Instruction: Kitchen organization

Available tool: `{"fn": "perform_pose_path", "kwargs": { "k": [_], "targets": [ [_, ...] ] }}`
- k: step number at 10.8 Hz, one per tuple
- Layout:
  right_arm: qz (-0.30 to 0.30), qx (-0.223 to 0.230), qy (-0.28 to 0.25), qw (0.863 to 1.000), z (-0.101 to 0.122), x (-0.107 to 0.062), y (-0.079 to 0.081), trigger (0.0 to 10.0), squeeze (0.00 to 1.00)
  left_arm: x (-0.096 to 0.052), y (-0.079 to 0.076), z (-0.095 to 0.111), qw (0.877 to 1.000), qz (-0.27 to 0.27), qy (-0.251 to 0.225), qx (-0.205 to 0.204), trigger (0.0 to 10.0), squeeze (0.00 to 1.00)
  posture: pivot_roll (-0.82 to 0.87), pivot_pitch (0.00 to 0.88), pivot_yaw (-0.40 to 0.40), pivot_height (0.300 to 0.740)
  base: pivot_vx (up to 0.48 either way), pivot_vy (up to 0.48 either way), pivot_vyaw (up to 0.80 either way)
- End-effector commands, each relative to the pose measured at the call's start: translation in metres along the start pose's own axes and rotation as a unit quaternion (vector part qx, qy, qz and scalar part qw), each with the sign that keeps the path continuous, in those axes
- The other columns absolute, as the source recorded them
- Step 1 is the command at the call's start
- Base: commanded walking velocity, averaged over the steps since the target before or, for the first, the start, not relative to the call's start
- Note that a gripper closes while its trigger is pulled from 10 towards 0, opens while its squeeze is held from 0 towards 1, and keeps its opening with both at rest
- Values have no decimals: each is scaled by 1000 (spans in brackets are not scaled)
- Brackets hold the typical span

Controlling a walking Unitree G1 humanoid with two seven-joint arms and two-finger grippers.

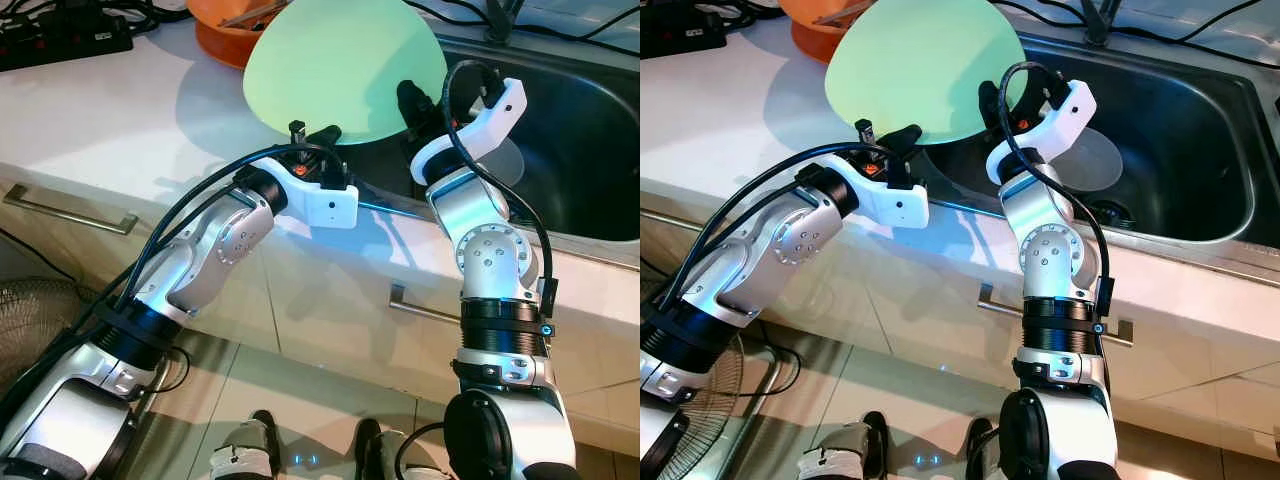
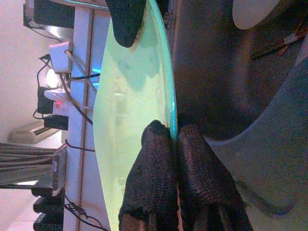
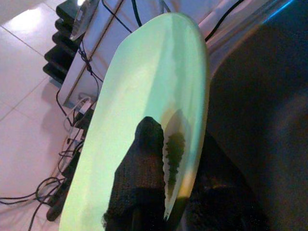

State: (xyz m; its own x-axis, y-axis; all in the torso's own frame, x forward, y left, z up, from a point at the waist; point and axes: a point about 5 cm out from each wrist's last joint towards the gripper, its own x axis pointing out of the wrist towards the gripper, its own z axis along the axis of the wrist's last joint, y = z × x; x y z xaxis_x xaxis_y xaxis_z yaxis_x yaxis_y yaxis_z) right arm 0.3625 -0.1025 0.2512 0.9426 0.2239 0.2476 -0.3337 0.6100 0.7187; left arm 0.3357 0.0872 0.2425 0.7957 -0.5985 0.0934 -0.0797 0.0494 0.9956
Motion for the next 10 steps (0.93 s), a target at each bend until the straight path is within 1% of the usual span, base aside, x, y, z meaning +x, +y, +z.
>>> {"fn": "perform_pose_path", "kwargs": {
  "k": [1, 2, 6, 7, 8, 9, 10],
  "targets": [
    [3, -10, 1, 1000, -1, 1, 2, 0, 0, -2, 6, -7, 1000, 10, 14, 2, 10000, 0, 170, 199, -22, 740, 0, 0, 0],
    [1, -7, 1, 1000, -1, 0, 1, 0, 0, -2, 5, -7, 1000, 10, 12, -7, 10000, 1000, 170, 200, -22, 740, 0, 0, 0],
    [-12, 5, -9, 1000, 1, 0, -3, 0, 0, -3, 8, -7, 1000, 17, 10, -11, 10000, 1000, 175, 202, -19, 740, 0, 0, 0],
    [-16, 10, -16, 1000, 4, 1, -5, 0, 0, -3, 9, -7, 1000, 22, 9, -9, 10000, 1000, 174, 201, -17, 740, 0, 0, 0],
    [-28, 16, -34, 999, 13, 2, -10, 0, 0, -3, 11, -7, 1000, 27, 8, -8, 10000, 1000, 175, 201, -17, 740, 0, 0, 0],
    [-37, 19, -51, 998, 22, 4, -15, 0, 0, -3, 11, -7, 1000, 28, 7, -8, 10000, 0, 174, 201, -16, 740, 0, 0, 0],
    [-45, 20, -64, 997, 30, 4, -19, 0, 0, -3, 10, -7, 999, 29, 7, -9, 10000, 0, 174, 201, -16, 740, 0, 0, 0]
  ]
}}
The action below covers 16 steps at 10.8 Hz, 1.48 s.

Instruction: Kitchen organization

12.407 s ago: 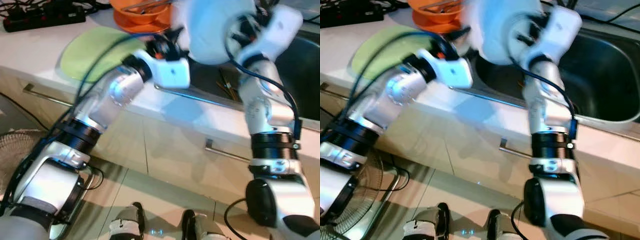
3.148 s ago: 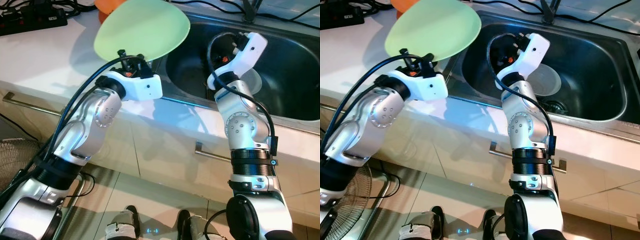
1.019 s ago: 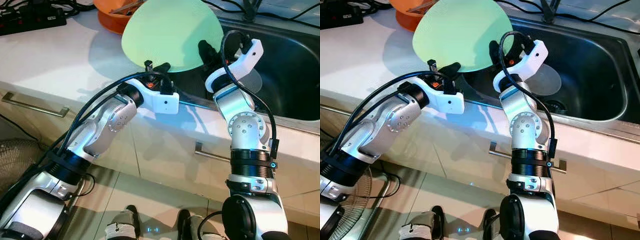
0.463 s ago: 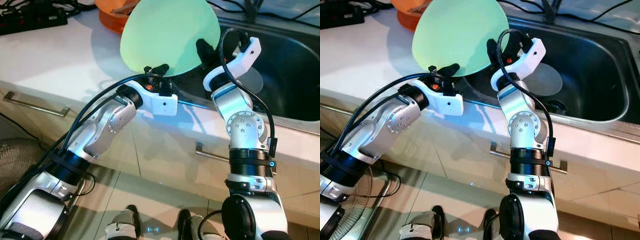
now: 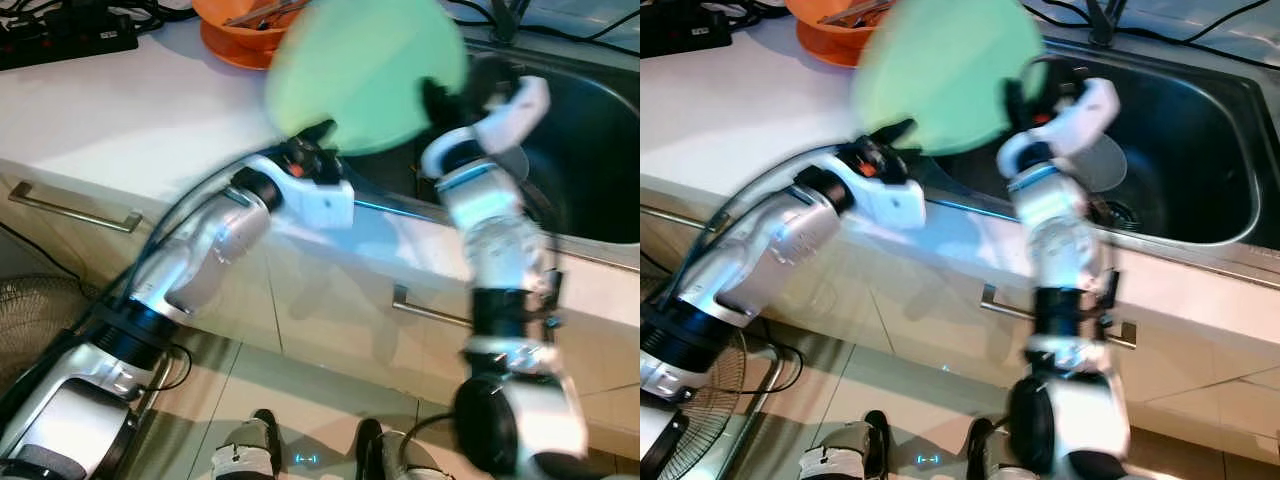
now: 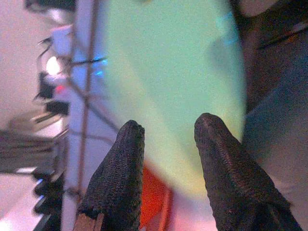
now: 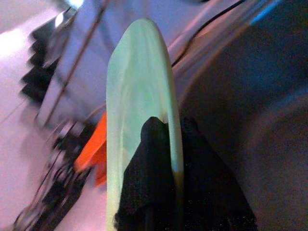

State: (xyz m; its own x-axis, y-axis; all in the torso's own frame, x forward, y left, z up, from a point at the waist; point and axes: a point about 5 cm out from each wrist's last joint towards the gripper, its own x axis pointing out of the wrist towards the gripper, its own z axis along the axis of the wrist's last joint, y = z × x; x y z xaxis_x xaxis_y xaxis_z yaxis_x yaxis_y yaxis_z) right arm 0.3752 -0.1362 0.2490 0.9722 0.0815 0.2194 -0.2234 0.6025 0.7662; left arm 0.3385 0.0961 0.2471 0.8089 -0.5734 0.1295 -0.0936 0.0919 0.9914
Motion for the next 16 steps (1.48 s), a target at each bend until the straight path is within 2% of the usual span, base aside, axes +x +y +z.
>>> {"fn": "perform_pose_path", "kwargs": {
  "k": [1, 4, 5, 6, 7, 8, 9, 10, 11, 13, 15, 16],
  "targets": [
    [4, 10, -39, 999, 17, 2, 2, 0, 0, -1, 5, 3, 1000, 16, -7, -3, 10000, 0, 175, 201, -16, 740, 0, 0, 0],
    [-45, 23, -105, 993, 48, 4, -23, 0, 0, -3, 6, 1, 1000, 23, 2, -15, 10000, 0, 180, 202, -15, 740, 0, 0, 0],
    [-81, 10, -128, 988, 58, 3, -38, 10000, 0, -5, 4, -1, 999, 24, 8, -24, 10000, 0, 180, 203, -16, 740, 0, 0, 0],
    [-113, -56, -136, 983, 63, 1, -52, 10000, 0, -7, 1, -3, 998, 24, 19, -49, 10000, 0, 181, 204, -15, 740, 0, 0, 0],
    [-122, -183, -114, 969, 58, 1, -57, 10000, 0, -9, -3, -8, 989, 41, 45, -136, 10000, 0, 181, 205, -10, 740, 0, 0, 0],
    [-114, -255, -95, 955, 50, 2, -57, 10000, 0, -11, -6, -12, 971, 62, 66, -221, 10000, 0, 182, 205, -10, 740, 0, 0, 0],
    [-93, -303, -71, 946, 32, 3, -56, 10000, 0, -15, -15, -22, 924, 100, 114, -350, 10000, 0, 179, 203, -11, 740, 0, 0, 0],
    [-90, -314, -61, 943, 26, 3, -58, 10000, 0, -18, -19, -26, 907, 112, 129, -384, 10000, 0, 180, 203, -12, 740, 0, 0, 0],
    [-83, -317, -48, 944, 18, 2, -59, 10000, 1000, -21, -23, -31, 886, 131, 145, -420, 10000, 0, 184, 201, -18, 740, 0, 0, 0],
    [-73, -327, -34, 942, 7, 3, -59, 10000, 1000, -29, -35, -43, 835, 158, 182, -495, 10000, 0, 189, 200, -28, 740, 0, 0, 0],
    [-61, -343, -31, 937, 3, 3, -54, 10000, 1000, -31, -40, -45, 806, 170, 187, -535, 10000, 0, 183, 197, -30, 740, 0, 0, 0],
    [-56, -350, -30, 935, 2, 4, -53, 10000, 1000, -31, -40, -45, 800, 172, 185, -544, 10000, 0, 183, 197, -30, 740, 0, 0, 0]
  ]
}}
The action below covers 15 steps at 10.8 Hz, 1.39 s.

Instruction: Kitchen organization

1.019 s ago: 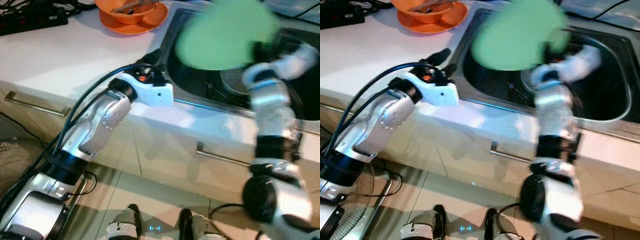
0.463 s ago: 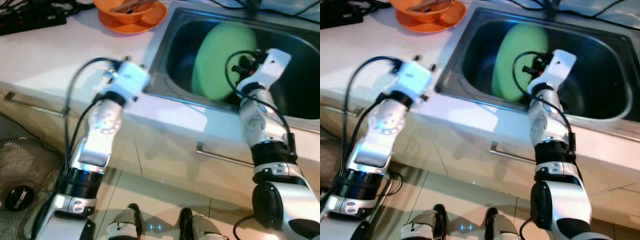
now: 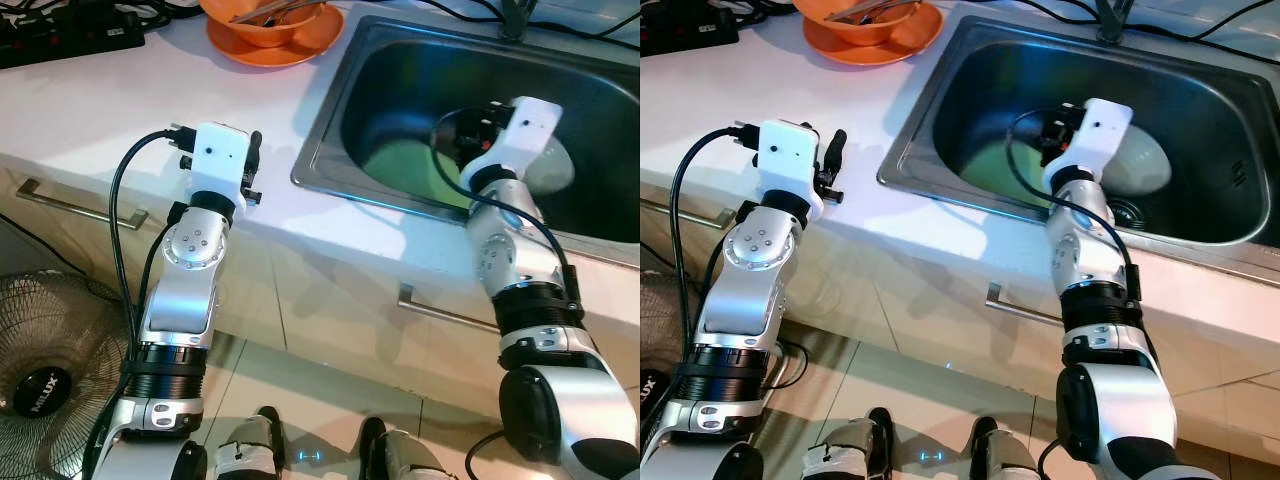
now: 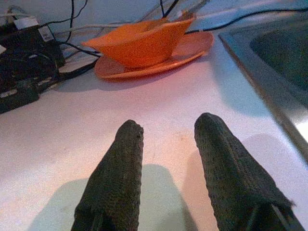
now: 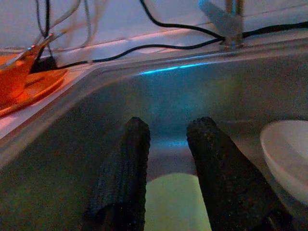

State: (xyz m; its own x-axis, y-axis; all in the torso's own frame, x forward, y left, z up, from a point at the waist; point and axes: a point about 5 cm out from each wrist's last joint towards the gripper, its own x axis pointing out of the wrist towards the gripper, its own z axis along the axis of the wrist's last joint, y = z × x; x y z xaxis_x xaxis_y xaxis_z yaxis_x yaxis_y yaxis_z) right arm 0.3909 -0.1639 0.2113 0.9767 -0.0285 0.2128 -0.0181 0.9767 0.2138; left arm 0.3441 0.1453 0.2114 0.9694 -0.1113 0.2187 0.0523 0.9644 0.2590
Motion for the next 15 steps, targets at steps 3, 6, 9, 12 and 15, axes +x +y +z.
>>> {"fn": "perform_pose_path", "kwargs": {
  "k": [3, 6, 9, 12, 15],
  "targets": [
    [60, -5, -36, 997, 6, -8, 28, 10000, 0, 0, 1, 10, 999, 11, -22, -28, 10000, 0, 175, 210, -24, 740, 0, 0, 0],
    [56, 0, -21, 998, 0, -14, 32, 10000, 0, 4, 8, 12, 999, 25, -15, -31, 10000, 0, 170, 214, -20, 740, 0, 302, -502],
    [45, 6, -16, 999, -2, -19, 30, 10000, 0, 5, 14, 12, 999, 31, -14, -23, 10000, 0, 169, 218, -19, 740, 0, 336, 0],
    [41, 18, 0, 999, -5, -19, 32, 10000, 0, 4, 13, 13, 999, 28, -12, -17, 10000, 0, 171, 219, -16, 740, 0, 364, -263],
    [38, 13, -1, 999, -5, -20, 32, 10000, 0, 5, 10, 13, 1000, 15, -12, -10, 10000, 0, 170, 218, -12, 740, 0, 235, -400]
  ]
}}
